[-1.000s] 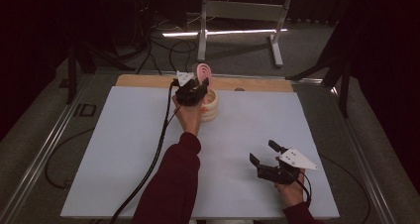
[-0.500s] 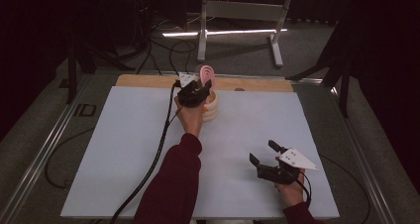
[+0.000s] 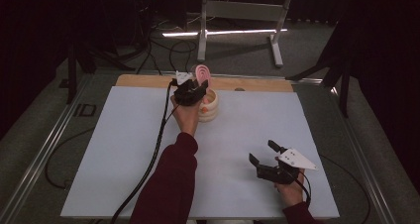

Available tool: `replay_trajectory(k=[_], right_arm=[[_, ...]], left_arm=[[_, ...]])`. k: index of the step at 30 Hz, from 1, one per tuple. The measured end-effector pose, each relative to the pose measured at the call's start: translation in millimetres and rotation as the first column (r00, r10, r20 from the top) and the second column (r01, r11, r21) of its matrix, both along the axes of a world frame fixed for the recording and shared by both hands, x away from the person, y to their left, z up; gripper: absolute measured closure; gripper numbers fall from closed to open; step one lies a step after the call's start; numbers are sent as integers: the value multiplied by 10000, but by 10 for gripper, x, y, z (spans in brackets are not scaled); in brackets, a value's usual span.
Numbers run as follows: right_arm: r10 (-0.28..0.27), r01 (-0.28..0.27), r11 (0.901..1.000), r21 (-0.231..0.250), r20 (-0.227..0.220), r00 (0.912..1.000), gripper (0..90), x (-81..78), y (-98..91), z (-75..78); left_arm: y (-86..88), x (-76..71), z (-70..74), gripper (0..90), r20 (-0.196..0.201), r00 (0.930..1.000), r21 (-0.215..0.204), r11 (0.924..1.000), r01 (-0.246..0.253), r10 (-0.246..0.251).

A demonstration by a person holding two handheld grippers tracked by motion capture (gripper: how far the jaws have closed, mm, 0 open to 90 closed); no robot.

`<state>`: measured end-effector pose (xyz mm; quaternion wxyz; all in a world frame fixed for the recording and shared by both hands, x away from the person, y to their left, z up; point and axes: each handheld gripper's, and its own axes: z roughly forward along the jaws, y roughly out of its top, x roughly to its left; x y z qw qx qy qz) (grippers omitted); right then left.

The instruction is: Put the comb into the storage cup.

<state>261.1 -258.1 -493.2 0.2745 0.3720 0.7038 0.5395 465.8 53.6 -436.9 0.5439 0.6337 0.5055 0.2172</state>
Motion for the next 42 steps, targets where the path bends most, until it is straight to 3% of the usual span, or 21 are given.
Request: replay_trajectory(k=[20,42], right_arm=[[55,-55,10000,-55,-25,10000,136,5,24,-11],[117,-117,9999,-74,-16,9999,136,10,46,-12]], left_arm=[[146,4,-9,602,-213,9998,473,9989,-1,11],[223,-11,-27,587,-334,9994,654,9978,-102,124]])
